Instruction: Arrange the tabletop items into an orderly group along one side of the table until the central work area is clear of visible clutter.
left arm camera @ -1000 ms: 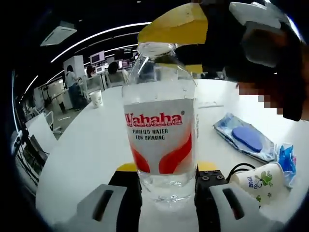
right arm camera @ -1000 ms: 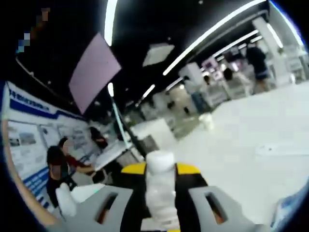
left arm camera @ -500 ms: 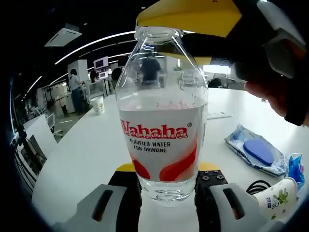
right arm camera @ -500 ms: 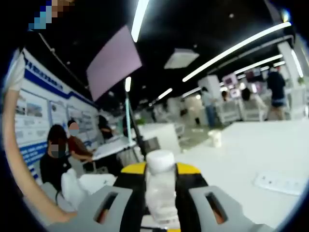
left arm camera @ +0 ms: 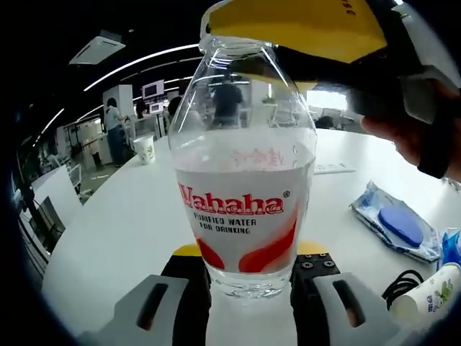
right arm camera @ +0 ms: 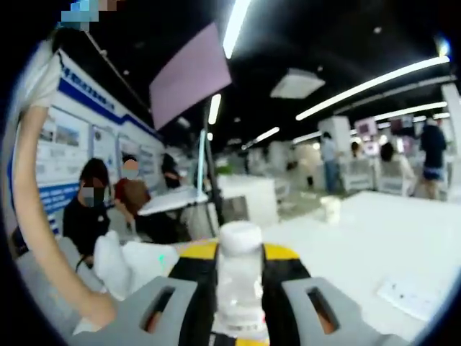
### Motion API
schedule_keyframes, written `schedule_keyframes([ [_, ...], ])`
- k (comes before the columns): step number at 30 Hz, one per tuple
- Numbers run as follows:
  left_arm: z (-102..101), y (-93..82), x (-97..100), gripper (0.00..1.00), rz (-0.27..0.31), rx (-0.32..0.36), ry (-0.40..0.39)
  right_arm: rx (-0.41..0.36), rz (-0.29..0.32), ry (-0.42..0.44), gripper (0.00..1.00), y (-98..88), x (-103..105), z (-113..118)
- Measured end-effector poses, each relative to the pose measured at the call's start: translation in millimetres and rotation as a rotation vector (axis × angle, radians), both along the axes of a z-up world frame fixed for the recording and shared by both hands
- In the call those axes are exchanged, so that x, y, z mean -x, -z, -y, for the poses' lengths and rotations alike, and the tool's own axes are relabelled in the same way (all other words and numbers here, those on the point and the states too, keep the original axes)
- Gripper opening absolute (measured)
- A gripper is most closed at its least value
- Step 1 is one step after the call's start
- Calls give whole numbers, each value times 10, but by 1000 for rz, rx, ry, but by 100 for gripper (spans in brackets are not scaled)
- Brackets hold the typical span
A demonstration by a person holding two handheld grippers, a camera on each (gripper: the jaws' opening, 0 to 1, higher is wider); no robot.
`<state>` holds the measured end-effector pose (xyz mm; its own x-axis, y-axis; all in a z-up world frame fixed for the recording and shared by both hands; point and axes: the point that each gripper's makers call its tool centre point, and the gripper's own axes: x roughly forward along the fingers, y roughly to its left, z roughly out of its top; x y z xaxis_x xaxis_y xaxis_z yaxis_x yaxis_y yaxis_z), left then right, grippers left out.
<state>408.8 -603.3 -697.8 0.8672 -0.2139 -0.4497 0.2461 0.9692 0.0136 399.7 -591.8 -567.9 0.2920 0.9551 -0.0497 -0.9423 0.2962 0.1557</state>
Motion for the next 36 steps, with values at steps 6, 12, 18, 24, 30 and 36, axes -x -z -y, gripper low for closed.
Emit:
schedule_keyframes([
  [6, -13, 39, -59, 40, 12, 0, -16, 3, 26, -30, 18, 61, -36, -5],
  [12, 11, 113, -77, 40, 12, -2, -44, 18, 38, -61, 18, 102, 10, 16],
  [18, 43, 141, -76, 41, 20, -12, -31, 38, 64, -99, 18, 146, 68, 14],
  [24, 22, 173, -65, 41, 20, -15, -58, 42, 74, -121, 18, 176, 110, 13],
  [30, 9, 184, -57, 41, 15, -25, -85, 30, 96, -153, 18, 180, 141, 38],
  [36, 2, 190, -53, 40, 16, -19, -105, 16, 98, -181, 18, 179, 153, 35],
])
